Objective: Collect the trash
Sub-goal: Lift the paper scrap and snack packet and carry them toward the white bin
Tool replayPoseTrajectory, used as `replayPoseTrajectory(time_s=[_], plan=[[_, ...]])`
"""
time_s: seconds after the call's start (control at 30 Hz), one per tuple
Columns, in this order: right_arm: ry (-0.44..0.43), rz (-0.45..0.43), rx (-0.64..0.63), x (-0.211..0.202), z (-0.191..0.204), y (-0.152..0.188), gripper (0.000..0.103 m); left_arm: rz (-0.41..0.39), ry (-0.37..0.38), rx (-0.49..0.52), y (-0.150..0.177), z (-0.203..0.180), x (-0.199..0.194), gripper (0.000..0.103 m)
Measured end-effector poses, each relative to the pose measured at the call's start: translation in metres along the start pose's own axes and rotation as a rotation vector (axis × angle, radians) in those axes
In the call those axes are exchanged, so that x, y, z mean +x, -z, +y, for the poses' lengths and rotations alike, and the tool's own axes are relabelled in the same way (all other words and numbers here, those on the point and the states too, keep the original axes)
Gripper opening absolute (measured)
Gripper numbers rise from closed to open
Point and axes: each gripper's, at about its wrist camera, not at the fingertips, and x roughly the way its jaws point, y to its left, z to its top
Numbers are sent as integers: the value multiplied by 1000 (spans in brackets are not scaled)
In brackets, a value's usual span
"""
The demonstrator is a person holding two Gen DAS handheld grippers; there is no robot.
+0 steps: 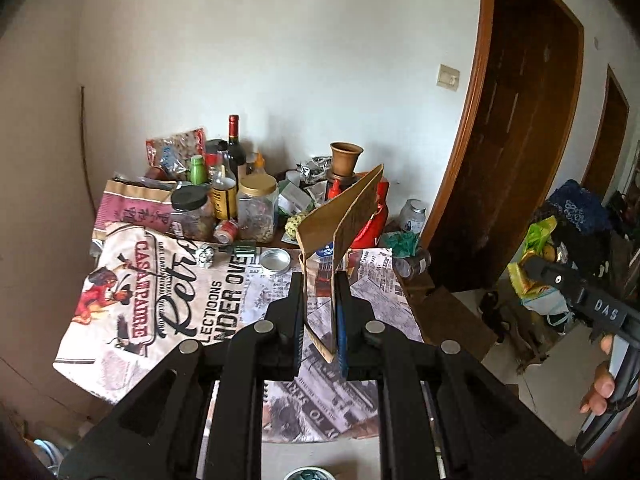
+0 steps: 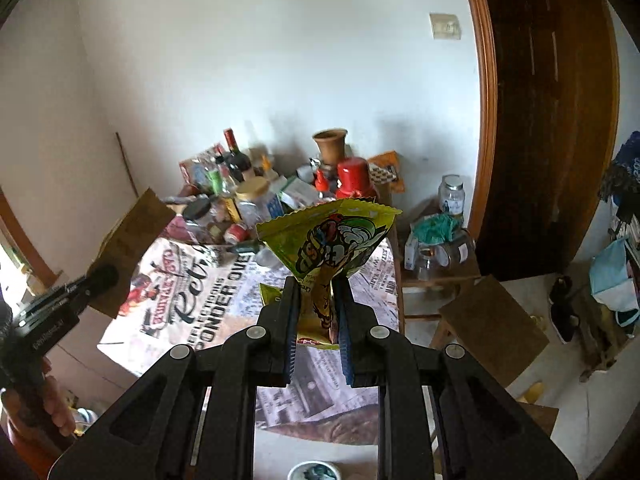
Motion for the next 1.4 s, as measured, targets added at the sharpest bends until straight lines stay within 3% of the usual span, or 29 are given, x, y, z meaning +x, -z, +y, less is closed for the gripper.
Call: replayPoseTrajectory(time_s=[0.2,0.43,0.77,1.13,1.4], plan=[[23,-56,6,-36,25,17,16,-36,36,23,19,16,-47,12],[63,-93,34,-82,73,61,16,-40,81,72,57,45,-108,12],[89,-61,59,-130,129,139,16,1,107,106,121,82,-172,12],[110,87,97,-122,136,185,16,126,123,108,171,84,-167,12],[94,253,109,-69,118,224,16,303,119,92,221,80,-109,12]])
